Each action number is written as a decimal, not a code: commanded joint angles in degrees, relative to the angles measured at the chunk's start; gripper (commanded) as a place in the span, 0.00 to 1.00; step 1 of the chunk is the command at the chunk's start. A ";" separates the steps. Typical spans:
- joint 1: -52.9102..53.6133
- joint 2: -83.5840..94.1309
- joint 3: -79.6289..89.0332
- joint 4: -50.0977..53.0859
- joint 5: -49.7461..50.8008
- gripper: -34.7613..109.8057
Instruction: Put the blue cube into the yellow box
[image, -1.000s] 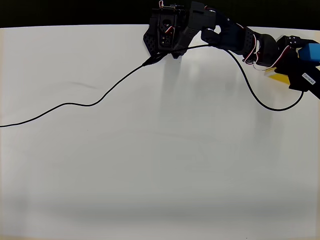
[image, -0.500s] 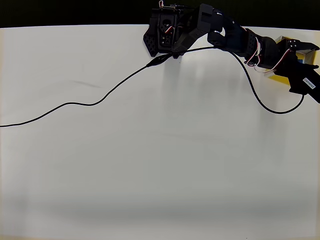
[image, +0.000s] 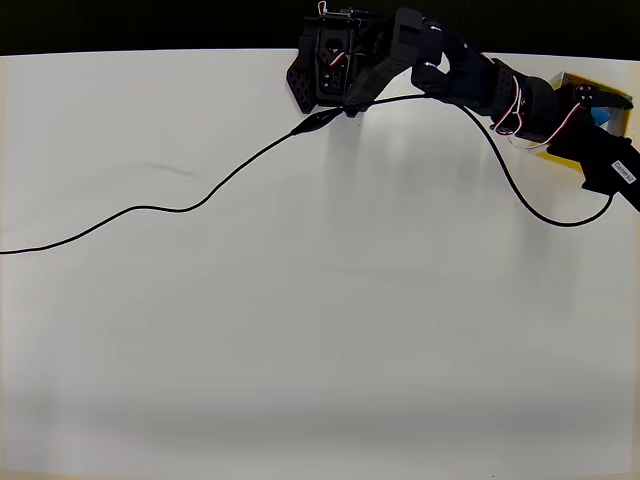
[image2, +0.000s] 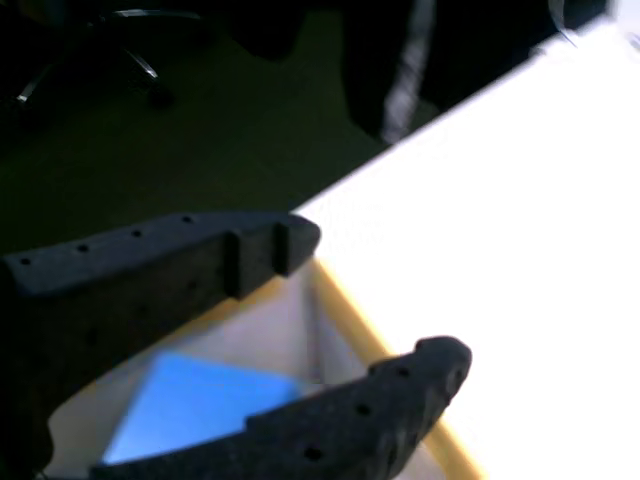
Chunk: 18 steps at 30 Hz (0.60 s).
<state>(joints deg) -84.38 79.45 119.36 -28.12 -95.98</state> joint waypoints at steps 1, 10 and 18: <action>6.06 16.26 -7.21 4.75 -2.02 0.38; 32.96 32.34 -4.66 24.35 -1.85 0.31; 60.64 37.00 2.90 25.84 -3.16 0.25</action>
<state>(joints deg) -33.49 108.46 122.78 -2.02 -98.35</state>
